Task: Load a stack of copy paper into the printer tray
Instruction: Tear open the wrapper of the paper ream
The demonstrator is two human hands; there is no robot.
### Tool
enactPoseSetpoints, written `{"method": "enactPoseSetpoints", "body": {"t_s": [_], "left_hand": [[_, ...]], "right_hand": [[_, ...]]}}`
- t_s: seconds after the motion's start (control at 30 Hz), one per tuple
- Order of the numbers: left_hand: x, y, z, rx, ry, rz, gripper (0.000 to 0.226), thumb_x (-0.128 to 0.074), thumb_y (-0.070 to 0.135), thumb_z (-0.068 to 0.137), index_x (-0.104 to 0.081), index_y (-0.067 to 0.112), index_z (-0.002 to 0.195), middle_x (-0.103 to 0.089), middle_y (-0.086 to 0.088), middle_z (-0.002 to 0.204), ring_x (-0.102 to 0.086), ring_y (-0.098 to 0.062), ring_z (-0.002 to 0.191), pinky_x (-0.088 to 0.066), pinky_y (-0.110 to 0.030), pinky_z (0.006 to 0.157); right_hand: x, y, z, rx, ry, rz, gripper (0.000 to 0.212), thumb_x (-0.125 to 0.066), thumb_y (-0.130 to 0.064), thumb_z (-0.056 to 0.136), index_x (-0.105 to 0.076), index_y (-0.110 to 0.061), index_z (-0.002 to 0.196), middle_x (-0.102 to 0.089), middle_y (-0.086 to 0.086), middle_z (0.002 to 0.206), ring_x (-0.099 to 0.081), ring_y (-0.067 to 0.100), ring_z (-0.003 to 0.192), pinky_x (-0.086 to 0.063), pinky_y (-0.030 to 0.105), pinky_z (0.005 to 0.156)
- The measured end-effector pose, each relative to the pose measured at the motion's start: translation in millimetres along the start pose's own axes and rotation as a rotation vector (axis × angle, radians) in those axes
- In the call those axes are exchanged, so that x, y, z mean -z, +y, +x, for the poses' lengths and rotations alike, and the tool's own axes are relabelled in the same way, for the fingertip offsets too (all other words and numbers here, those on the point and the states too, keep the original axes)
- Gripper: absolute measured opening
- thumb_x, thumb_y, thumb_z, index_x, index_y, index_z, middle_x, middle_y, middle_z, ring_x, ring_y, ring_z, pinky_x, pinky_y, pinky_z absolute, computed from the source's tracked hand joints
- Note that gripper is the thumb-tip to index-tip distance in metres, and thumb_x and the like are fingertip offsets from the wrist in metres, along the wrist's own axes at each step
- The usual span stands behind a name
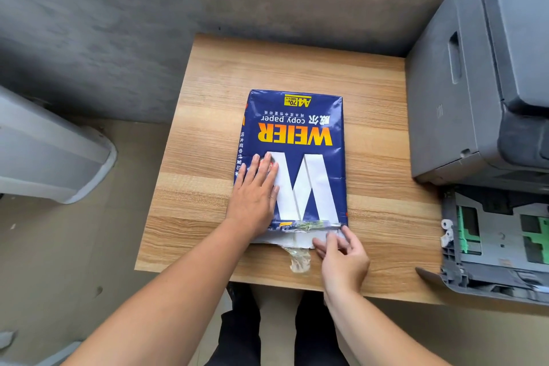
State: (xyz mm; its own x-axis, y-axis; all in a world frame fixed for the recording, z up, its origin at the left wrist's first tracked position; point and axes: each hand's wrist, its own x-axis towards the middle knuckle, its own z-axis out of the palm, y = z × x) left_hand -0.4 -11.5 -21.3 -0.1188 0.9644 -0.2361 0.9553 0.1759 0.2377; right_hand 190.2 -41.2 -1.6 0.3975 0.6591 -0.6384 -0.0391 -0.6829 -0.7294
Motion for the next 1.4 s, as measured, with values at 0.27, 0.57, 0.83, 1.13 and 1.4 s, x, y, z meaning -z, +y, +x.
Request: {"method": "enactPoseSetpoints", "body": {"t_s": [0.27, 0.57, 0.83, 1.13, 1.4], "left_hand": [[3, 3, 0, 0.008, -0.017, -0.017, 0.056, -0.018, 0.038, 0.105, -0.004, 0.018, 0.155, 0.006, 0.000, 0.165, 0.011, -0.020, 0.150, 0.001, -0.044, 0.123], [3, 4, 0, 0.009, -0.024, -0.023, 0.056, -0.019, 0.037, 0.105, -0.006, 0.015, 0.155, 0.006, -0.001, 0.165, 0.010, -0.021, 0.151, 0.001, -0.043, 0.123], [6, 5, 1, 0.014, -0.043, -0.022, 0.057, -0.019, 0.037, 0.105, -0.002, 0.016, 0.155, 0.008, -0.001, 0.165, 0.012, -0.021, 0.150, 0.001, -0.043, 0.123], [3, 6, 2, 0.020, -0.052, -0.012, 0.058, -0.021, 0.038, 0.105, -0.002, 0.015, 0.155, 0.009, -0.002, 0.165, 0.012, -0.022, 0.150, 0.001, -0.043, 0.123], [2, 7, 3, 0.029, -0.051, -0.019, 0.058, -0.022, 0.039, 0.105, -0.004, 0.015, 0.155, 0.007, -0.003, 0.165, 0.011, -0.022, 0.150, -0.001, -0.044, 0.123]], "right_hand": [[-6, -3, -5, 0.146, 0.094, -0.237, 0.028, -0.066, -0.018, 0.089, -0.070, -0.017, 0.117, -0.077, -0.003, 0.099, -0.077, 0.017, 0.077, -0.054, 0.028, 0.077], [8, -6, -8, 0.305, 0.037, -0.436, 0.030, -0.061, -0.017, 0.093, -0.073, -0.012, 0.120, -0.067, -0.005, 0.115, -0.063, 0.000, 0.077, -0.041, 0.022, 0.070], [10, -6, -4, 0.341, 0.027, -0.400, 0.026, -0.063, -0.015, 0.092, -0.074, -0.011, 0.115, -0.067, -0.002, 0.109, -0.065, 0.008, 0.078, -0.046, 0.026, 0.075], [5, -8, -2, 0.343, 0.076, -0.402, 0.015, -0.066, -0.015, 0.090, -0.078, -0.014, 0.100, -0.067, -0.001, 0.100, -0.063, 0.015, 0.072, -0.041, 0.013, 0.064], [3, -10, 2, 0.325, 0.085, -0.364, 0.011, -0.074, -0.022, 0.084, -0.069, -0.027, 0.075, -0.074, -0.001, 0.087, -0.069, 0.018, 0.078, -0.051, 0.030, 0.071]]}}
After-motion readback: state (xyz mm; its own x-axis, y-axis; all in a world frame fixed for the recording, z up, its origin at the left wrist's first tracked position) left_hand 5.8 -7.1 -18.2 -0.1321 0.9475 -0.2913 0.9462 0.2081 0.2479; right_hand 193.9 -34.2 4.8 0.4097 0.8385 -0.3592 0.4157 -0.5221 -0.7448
